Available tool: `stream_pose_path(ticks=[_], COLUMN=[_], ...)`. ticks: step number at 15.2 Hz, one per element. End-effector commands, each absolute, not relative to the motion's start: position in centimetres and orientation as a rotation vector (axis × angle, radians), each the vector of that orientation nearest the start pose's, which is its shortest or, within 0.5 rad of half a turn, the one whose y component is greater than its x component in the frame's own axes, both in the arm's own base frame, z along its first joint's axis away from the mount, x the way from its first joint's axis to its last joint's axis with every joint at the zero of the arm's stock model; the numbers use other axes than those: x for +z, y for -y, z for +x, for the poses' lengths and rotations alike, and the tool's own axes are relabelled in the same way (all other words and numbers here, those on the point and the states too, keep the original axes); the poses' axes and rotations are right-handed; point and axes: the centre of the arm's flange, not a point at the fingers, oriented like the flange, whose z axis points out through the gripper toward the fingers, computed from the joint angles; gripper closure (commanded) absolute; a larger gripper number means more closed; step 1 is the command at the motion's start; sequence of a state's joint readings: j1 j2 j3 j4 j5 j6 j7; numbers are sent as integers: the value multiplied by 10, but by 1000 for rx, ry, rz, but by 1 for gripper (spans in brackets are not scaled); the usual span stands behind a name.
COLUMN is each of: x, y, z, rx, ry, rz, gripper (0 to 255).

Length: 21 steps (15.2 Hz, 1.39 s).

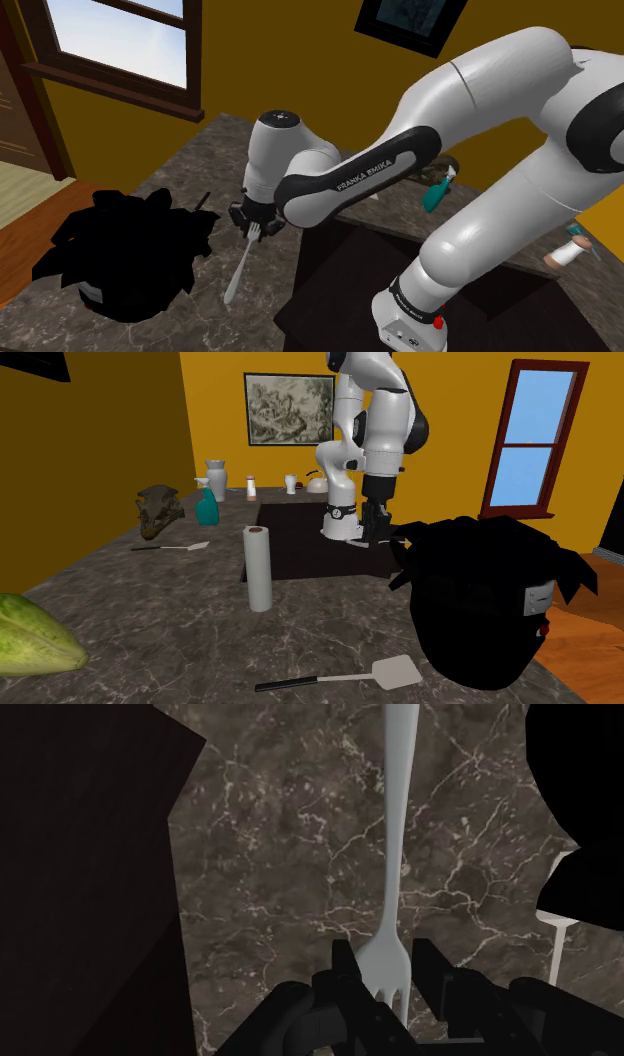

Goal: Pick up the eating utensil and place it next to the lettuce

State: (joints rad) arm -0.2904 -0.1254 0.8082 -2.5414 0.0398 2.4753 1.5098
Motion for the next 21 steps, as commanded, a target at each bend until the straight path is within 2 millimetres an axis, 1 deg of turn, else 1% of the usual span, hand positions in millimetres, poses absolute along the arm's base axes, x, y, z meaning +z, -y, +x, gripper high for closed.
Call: stream_pose_path(ticks=[1, 6, 7, 21], x=[317, 343, 344, 345], y=[-221, -221, -221, -49], z=[396, 396, 396, 463], rx=[-105, -105, -105, -105], ry=[-1549, -1549, -1549, -1549], rz=[-2749, -2749, -2749, -2749], gripper=[255, 255, 255, 255])
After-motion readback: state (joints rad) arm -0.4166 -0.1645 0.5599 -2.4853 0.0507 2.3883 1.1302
